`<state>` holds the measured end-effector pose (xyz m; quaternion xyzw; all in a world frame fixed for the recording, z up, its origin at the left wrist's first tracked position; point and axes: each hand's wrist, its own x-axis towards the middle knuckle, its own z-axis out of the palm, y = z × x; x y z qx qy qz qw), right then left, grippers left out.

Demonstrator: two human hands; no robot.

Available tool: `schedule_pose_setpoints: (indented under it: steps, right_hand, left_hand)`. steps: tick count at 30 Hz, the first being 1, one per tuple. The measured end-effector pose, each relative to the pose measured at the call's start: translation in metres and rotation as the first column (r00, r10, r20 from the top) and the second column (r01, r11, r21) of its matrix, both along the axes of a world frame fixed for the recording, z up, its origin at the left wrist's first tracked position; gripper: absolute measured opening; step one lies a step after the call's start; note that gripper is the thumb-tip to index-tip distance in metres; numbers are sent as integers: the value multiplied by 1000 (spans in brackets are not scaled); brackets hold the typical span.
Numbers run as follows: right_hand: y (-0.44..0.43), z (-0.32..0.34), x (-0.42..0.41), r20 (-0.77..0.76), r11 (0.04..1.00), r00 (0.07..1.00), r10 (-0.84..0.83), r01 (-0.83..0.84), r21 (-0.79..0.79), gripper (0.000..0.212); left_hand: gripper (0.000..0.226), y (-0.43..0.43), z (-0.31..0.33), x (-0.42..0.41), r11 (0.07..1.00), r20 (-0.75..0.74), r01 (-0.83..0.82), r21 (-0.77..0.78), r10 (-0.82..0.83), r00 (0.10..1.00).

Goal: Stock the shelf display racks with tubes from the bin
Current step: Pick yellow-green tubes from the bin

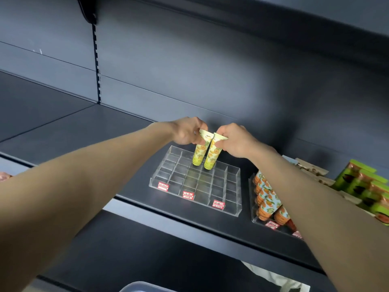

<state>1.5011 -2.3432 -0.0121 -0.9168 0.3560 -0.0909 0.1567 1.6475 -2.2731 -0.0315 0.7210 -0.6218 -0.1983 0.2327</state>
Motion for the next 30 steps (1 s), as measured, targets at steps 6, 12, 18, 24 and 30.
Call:
schedule_pose_setpoints:
  steps: [6,12,18,24,30]
  right_hand:
    - [-3,-1,1,-2,1000,1000,-3,3,0,18]
    - [0,7,-12,47,999,999,-12,14,-46,38]
    - [44,7,-51,135,999,991,23,-17,-42,28]
    - [119,-61,-121,133,993,989,67,-79,92,21]
    - [194,-186,-198,-7,925,1000,3,0,379,22]
  left_hand:
    - [32,0,0,-3,999,39,-28,27,27,999]
    - [49,16,14,-12,986,111,-124,-113,136,984]
    - [24,83,9,-51,957,114,-151,-248,184,976]
    - [10,168,-67,-109,992,62,-68,-104,74,995]
    - [14,234,-193,-177,974,-71,-73,214,90,993]
